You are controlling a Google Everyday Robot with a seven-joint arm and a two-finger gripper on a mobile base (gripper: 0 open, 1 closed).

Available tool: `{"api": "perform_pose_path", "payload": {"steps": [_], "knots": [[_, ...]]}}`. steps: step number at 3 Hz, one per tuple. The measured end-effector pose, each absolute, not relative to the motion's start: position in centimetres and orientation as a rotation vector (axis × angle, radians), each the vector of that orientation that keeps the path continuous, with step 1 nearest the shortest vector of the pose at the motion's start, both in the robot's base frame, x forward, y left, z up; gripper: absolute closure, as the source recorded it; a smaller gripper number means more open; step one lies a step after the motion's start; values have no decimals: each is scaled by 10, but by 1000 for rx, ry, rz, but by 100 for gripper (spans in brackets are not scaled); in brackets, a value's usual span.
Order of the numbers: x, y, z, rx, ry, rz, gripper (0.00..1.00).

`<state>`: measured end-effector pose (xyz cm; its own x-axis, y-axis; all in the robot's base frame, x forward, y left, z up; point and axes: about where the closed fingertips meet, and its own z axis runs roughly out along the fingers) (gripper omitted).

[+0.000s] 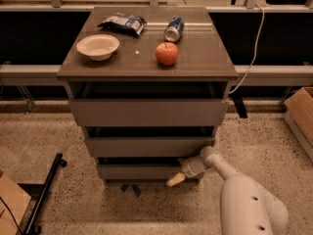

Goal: Open bottom drawer

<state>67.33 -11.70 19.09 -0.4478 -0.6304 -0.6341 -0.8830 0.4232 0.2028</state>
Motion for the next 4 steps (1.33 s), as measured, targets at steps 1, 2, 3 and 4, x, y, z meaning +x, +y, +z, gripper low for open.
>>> {"api": "perform_pose_path", "payload": {"steps": [1, 2, 3, 4], "knots": [[674, -117, 190, -1279, 2221, 726, 42], [673, -117, 190, -1279, 2221, 726, 72], [673, -117, 190, -1279, 2221, 726, 97], [673, -117, 190, -1279, 2222, 726, 100]]}}
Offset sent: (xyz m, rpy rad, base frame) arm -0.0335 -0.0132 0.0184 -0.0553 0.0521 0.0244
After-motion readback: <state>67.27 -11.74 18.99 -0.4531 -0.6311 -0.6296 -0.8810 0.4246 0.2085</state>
